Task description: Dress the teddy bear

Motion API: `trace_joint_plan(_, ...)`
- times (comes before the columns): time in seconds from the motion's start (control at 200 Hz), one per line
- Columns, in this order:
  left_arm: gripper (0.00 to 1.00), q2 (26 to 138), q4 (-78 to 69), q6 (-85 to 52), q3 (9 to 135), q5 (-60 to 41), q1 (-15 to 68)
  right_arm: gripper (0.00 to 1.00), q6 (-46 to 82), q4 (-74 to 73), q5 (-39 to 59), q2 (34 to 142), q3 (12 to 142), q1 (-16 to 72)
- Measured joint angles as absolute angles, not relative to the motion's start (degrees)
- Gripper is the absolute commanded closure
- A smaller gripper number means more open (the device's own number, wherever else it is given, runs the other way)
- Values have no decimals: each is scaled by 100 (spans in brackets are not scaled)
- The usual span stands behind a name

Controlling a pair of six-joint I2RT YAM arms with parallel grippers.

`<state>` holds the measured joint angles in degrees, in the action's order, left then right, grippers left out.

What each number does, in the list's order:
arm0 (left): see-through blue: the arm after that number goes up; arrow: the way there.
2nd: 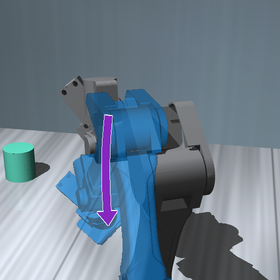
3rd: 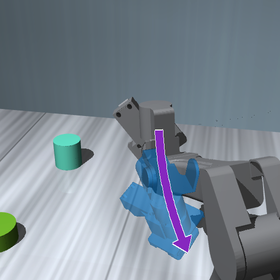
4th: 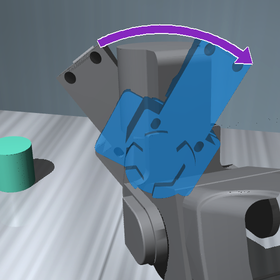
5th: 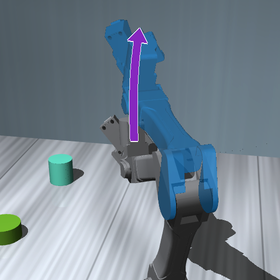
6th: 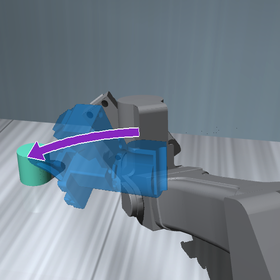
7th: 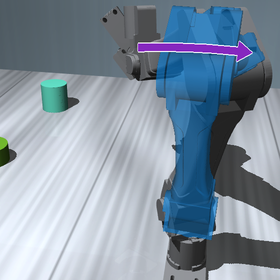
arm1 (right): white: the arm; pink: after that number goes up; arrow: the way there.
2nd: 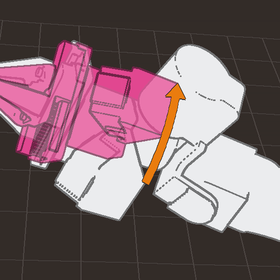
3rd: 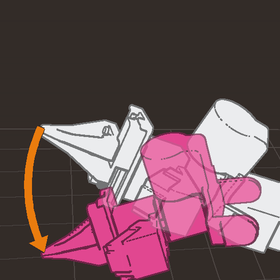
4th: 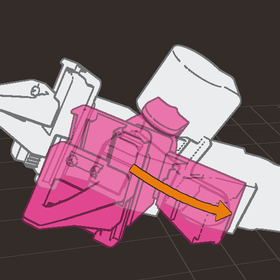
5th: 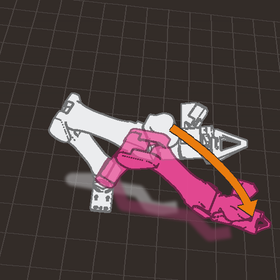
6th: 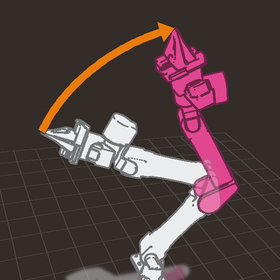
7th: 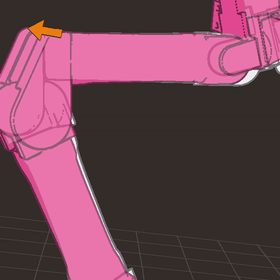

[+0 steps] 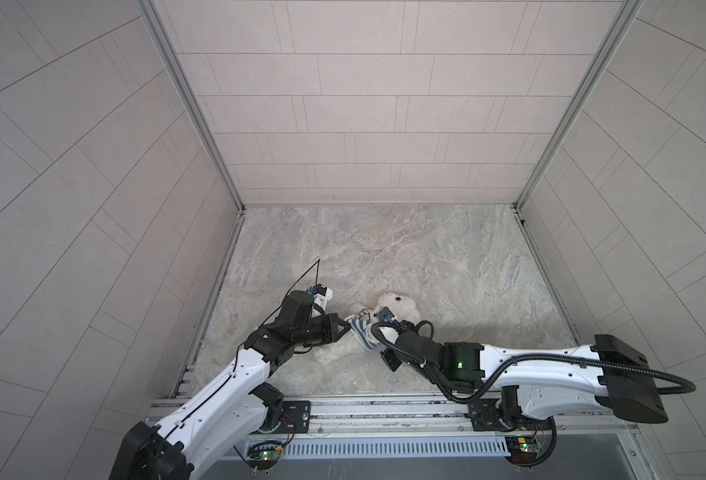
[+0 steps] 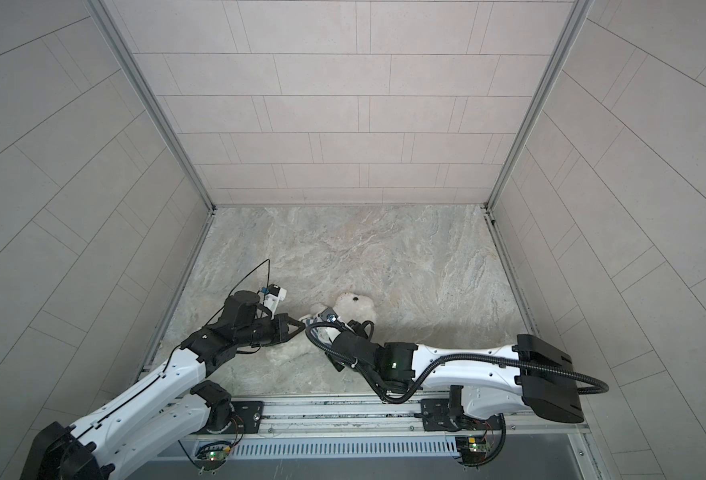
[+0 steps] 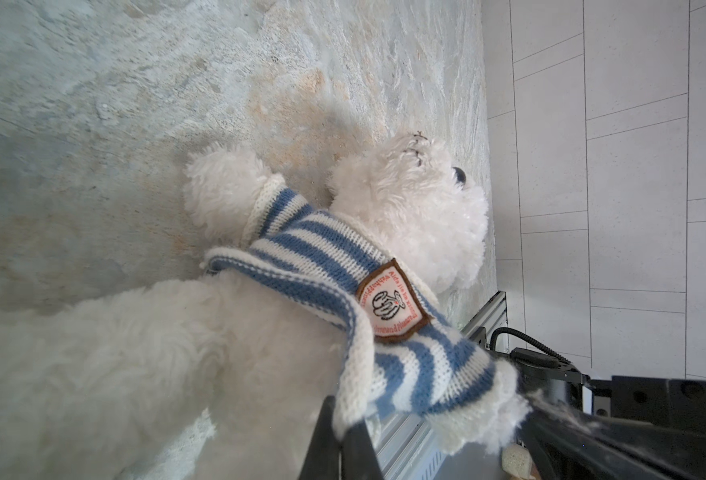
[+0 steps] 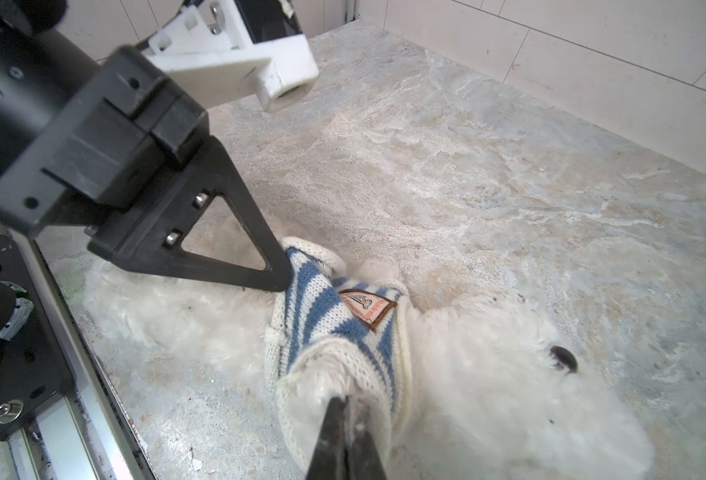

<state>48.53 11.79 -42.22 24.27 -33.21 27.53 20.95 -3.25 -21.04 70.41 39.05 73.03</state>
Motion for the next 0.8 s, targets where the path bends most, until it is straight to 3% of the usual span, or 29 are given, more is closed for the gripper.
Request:
trace_joint_plan(0.105, 100, 4853, 1166, -4248, 2427, -3321, 2753, 97, 2075, -388, -2029, 7002, 3854, 7218)
trace_joint_plan(0.3, 100, 4853, 1098, -4292, 2427, -3319, 2753, 70, 1933, -532, -1809, 6976, 3854, 7223)
trace_joint_plan(0.801, 100, 4945, 832, -4482, 2414, -3341, 2753, 65, 1339, -93, -1774, 7378, 4469, 7500)
